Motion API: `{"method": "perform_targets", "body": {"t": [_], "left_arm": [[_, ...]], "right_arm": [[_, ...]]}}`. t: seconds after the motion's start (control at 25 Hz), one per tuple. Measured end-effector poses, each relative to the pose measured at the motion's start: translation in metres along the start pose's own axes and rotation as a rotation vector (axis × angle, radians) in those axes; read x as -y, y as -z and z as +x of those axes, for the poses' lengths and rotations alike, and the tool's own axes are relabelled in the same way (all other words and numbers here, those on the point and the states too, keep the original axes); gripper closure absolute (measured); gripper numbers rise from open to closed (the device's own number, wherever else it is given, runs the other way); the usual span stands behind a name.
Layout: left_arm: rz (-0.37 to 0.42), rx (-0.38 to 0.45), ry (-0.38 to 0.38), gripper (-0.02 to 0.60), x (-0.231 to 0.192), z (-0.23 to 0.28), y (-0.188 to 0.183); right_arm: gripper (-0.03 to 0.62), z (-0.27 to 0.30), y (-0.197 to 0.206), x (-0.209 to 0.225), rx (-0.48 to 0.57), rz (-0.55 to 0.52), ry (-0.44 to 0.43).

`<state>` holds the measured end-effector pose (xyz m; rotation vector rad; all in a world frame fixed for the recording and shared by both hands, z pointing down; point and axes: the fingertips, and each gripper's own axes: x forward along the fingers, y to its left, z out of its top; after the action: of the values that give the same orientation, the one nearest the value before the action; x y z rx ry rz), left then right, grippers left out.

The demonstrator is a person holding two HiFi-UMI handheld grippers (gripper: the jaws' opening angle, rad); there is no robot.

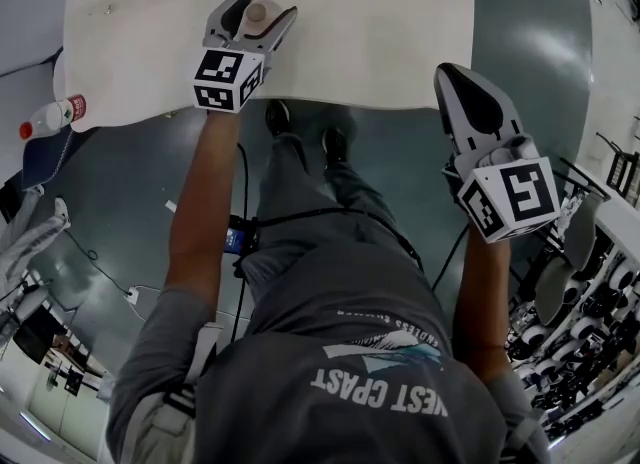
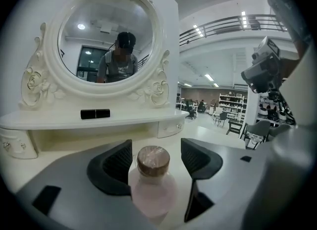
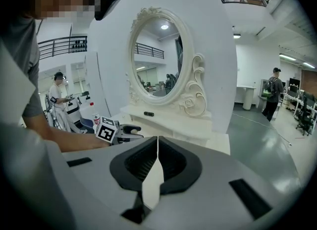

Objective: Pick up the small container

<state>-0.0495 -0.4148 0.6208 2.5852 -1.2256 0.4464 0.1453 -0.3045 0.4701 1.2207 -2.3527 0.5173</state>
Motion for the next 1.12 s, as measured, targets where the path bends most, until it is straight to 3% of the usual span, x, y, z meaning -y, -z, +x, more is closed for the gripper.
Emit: {"method": "perform_targets", "body": {"t": [0.36, 0.44, 0.68, 0.96, 1.12], "left_arm": [[-0.001, 0.024, -0.050, 0.390, -0.014, 0.001, 0.009], [0.002, 0.026, -0.054, 0.394, -0.015, 0.000, 0.009], [0.083, -0.008, -0.051, 0.451, -0.010, 0.000, 0.012], [0.118, -0.069, -0.013, 0.459, -0.014, -0.005, 0.019], [0.126, -0.064, -0.016, 0.459, -0.015, -0.021, 0.010]], "right_arm": [[0.565, 0.005, 0.009, -0.005, -0.015, 0.009, 0.000], [0.565, 0.006, 0.009, -0.008, -0.015, 0.007, -0.003], [0.565, 0.008, 0.003, -0.017, -0.010, -0.004, -0.016], [0.565, 0.017, -0.005, -0.032, 0.007, -0.027, -0.033], [0.565, 0.019, -0.012, -0.042, 0.016, -0.039, -0.040]]}}
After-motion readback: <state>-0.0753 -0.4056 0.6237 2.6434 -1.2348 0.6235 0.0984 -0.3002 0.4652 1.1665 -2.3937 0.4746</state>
